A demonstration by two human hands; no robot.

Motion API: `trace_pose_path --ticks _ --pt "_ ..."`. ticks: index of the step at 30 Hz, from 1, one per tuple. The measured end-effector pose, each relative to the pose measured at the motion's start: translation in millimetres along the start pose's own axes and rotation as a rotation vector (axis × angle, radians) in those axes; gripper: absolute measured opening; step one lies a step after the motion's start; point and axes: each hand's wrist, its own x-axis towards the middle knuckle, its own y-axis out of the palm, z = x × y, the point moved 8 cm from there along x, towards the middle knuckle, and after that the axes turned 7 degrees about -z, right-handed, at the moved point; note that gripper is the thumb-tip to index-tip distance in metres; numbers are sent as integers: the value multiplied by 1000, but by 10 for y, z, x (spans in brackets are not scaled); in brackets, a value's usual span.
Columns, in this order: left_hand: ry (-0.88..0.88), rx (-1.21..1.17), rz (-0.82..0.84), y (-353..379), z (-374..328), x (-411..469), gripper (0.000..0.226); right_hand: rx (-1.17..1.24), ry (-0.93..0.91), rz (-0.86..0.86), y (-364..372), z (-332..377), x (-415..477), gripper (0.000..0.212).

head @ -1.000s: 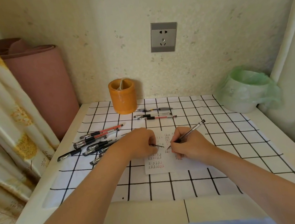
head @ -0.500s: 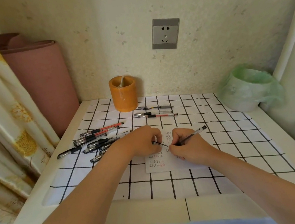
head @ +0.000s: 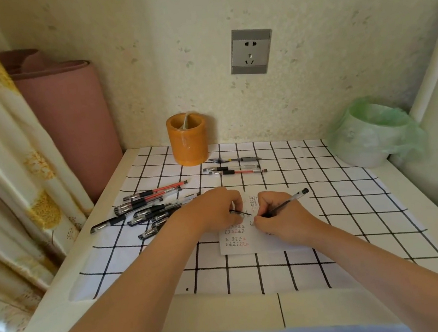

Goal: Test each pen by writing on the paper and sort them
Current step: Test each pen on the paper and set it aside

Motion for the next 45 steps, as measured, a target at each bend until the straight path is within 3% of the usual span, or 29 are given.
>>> trace_pose_path --ticks 39,45 --pt "-35 -20 0 -5 -3 -13 20 -26 12 46 21 85 -42 22" --pt "-15 -44 20 -51 5 -17 15 252 197 -121 -190 32 -24 11"
